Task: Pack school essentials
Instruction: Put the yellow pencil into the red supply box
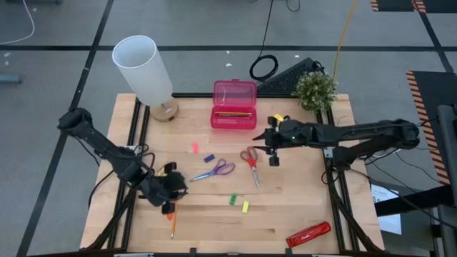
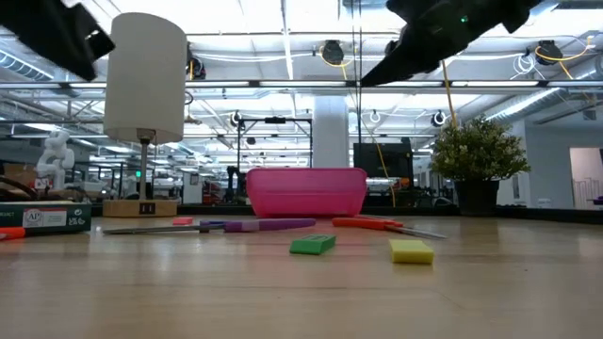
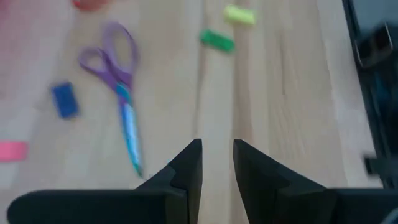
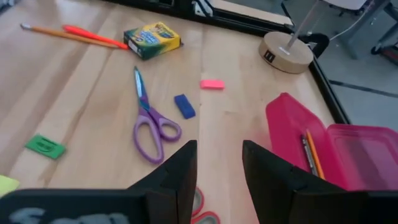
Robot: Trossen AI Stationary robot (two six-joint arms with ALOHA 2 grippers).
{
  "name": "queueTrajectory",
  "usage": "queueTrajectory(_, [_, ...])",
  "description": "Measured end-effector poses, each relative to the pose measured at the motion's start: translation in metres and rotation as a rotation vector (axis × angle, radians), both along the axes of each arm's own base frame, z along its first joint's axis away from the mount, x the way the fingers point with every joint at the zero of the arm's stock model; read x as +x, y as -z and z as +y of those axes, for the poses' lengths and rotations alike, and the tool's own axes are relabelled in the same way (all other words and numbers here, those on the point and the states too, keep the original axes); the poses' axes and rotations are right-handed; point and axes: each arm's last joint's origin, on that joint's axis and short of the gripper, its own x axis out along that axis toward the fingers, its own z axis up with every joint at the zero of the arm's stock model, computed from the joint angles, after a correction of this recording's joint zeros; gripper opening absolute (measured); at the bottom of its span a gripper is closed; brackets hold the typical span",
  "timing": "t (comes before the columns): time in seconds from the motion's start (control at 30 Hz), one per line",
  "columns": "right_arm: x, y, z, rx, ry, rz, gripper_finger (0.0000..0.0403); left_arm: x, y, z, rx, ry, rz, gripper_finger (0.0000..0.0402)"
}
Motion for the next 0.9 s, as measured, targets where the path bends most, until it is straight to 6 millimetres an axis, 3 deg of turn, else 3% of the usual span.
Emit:
queueTrajectory(0.47, [-0.014, -0.013, 0.012, 0.043, -0.025, -0.045, 0.0123, 0.009, 0.035, -0.025, -0.038, 0.291, 0.295, 0.0093])
queueTrajectory(0.9, [-0.014, -0.013, 0.013, 0.04, -0.03, -0.045, 0.0123, 0.0, 0.034, -0.04, 0.149, 0.78, 0.197, 0.0093])
